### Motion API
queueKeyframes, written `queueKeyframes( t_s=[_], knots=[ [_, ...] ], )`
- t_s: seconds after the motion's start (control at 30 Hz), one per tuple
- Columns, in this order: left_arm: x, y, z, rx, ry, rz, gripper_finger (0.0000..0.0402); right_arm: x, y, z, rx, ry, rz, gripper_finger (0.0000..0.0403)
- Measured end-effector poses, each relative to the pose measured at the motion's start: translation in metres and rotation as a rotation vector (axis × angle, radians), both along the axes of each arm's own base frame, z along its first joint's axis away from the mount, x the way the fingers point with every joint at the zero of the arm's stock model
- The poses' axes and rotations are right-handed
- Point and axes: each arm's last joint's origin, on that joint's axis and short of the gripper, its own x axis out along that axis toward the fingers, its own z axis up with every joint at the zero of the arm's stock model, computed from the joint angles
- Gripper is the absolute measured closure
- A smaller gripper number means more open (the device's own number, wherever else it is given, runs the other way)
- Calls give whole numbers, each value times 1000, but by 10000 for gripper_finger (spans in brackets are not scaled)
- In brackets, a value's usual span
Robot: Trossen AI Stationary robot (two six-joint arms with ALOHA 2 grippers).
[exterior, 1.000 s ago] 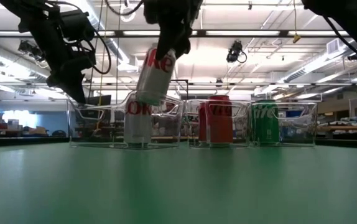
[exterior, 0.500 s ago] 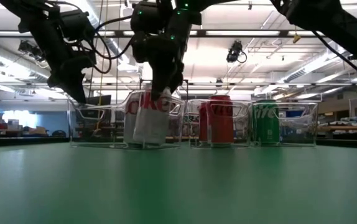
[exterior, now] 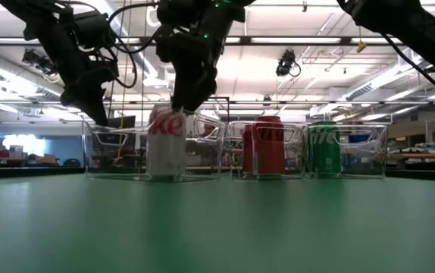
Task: Sort soda cans
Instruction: Put the red-silver soda can into the left transparent bin, then adjust the transparent bins
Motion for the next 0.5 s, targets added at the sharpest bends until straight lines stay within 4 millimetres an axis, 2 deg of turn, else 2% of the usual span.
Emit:
queueKeyframes(
  t_s=[0.13, 0.27, 0.4, 0.5],
  knots=[
    [0, 0, 0, 2, -4, -2, 401, 0, 9, 6, -32, -27, 36, 110],
    [0, 0, 0, 3, -4, -2, 401, -7, 13, 28, -40, -71, 50, 163],
    [1, 0, 2, 11, -7, -27, 401, -24, 14, 45, -34, -22, 50, 212],
    [2, 0, 9, 21, -39, -62, 401, -41, 16, 59, -26, 30, 49, 268]
  ],
)
